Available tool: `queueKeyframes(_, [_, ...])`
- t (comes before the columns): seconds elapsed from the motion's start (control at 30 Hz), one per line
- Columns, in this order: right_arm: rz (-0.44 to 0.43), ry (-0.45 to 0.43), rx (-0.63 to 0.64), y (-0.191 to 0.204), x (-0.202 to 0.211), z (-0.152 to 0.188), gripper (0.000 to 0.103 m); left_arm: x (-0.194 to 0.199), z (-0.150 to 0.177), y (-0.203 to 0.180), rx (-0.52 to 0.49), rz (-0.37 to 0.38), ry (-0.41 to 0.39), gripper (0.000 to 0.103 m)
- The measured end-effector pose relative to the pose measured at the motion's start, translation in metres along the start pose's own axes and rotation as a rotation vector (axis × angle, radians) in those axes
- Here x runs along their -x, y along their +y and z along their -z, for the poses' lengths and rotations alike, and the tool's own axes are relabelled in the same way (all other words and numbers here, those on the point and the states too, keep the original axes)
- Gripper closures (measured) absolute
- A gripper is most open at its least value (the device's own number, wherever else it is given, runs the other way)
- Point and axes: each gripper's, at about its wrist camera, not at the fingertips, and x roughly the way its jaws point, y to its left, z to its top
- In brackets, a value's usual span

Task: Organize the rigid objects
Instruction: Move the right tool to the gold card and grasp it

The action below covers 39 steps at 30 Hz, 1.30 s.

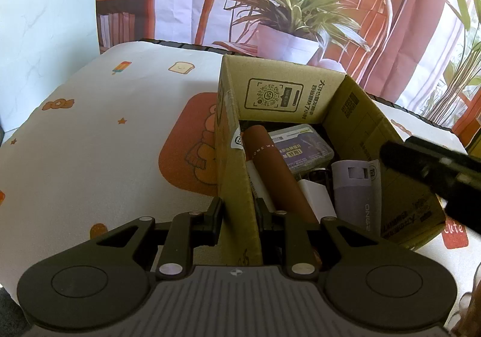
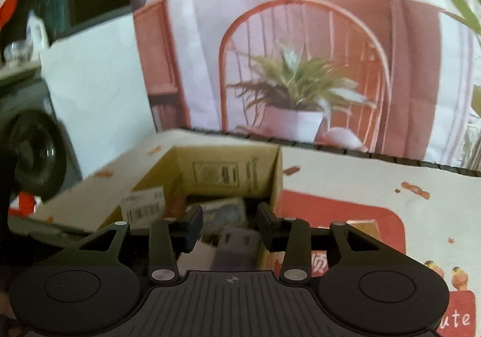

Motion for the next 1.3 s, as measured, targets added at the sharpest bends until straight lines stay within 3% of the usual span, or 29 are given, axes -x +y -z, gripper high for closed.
queueKeyframes(0.07, [0.036, -0.032, -0.011, -0.004, 0.004, 0.000, 0.047, 0.000, 0.000, 0.001, 0.004, 0.001, 0.001, 0.080])
queueKeyframes(0.13, [0.041, -0.057, -0.021, -0.009, 0.008, -0.001, 0.047, 0.000, 0.000, 0.001, 0.004, 0.000, 0.002, 0.080])
queueKeyframes(0.43, [0.141, -0.089, -0.090, -0.044, 0.013, 0.001, 0.022, -0.001, -0.001, 0.000, 0.004, -0.004, 0.006, 0.080])
queueKeyframes(0.57, [0.203, -0.076, -0.140, -0.065, 0.012, 0.007, 0.000, -0.001, -0.001, 0.000, 0.004, -0.004, 0.007, 0.080])
queueKeyframes(0.93, [0.335, 0.018, -0.191, -0.120, -0.007, 0.021, 0.000, -0.001, -0.001, 0.000, 0.004, -0.004, 0.007, 0.080])
queueKeyframes(1.3, [0.301, 0.075, -0.114, -0.143, -0.061, 0.023, 0.000, -0.001, -0.001, 0.000, 0.001, -0.009, 0.011, 0.080])
